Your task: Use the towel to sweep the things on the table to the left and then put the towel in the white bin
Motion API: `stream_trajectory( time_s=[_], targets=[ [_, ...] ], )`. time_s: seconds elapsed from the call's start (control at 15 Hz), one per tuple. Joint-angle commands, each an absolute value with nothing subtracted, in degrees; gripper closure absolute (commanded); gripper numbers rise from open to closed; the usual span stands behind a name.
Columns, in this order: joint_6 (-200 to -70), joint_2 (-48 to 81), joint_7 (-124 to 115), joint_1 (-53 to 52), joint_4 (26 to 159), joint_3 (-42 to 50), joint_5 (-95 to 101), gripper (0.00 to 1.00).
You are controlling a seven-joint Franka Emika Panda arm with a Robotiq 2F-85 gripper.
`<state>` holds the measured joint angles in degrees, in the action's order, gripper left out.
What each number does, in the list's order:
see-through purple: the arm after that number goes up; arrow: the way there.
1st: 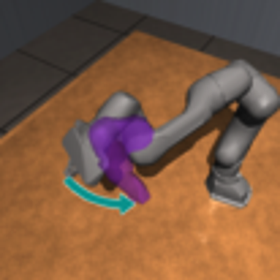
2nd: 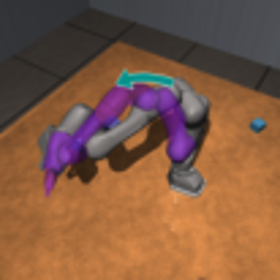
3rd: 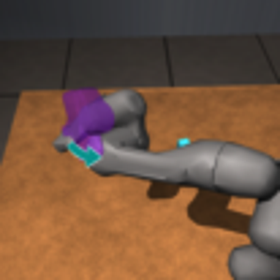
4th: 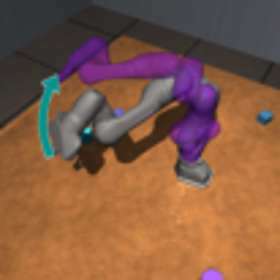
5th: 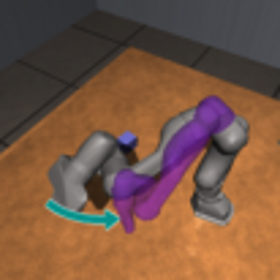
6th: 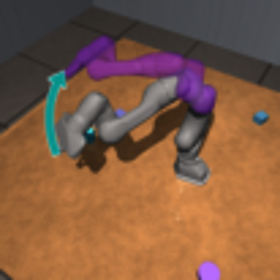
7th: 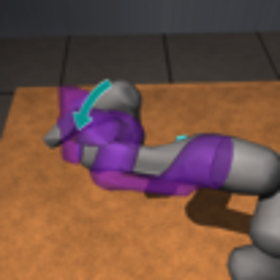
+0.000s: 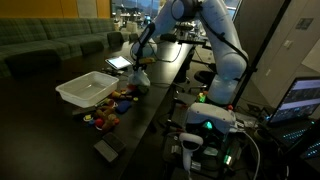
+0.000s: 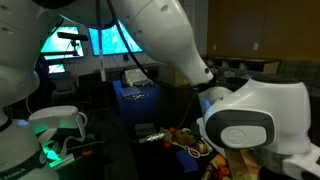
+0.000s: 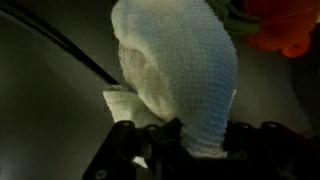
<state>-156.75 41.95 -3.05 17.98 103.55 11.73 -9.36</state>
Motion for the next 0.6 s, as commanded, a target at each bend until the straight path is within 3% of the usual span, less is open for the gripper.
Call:
stream_trajectory(
  time_s=[0.0,0.53],
  targets=[
    [-154.5,49.5,-5.7,16.5,97.4,13.0,-6.9,0.96],
    [-147.5,53.8,0.1,17.3,99.8,7.3,-6.9,0.96]
  ],
)
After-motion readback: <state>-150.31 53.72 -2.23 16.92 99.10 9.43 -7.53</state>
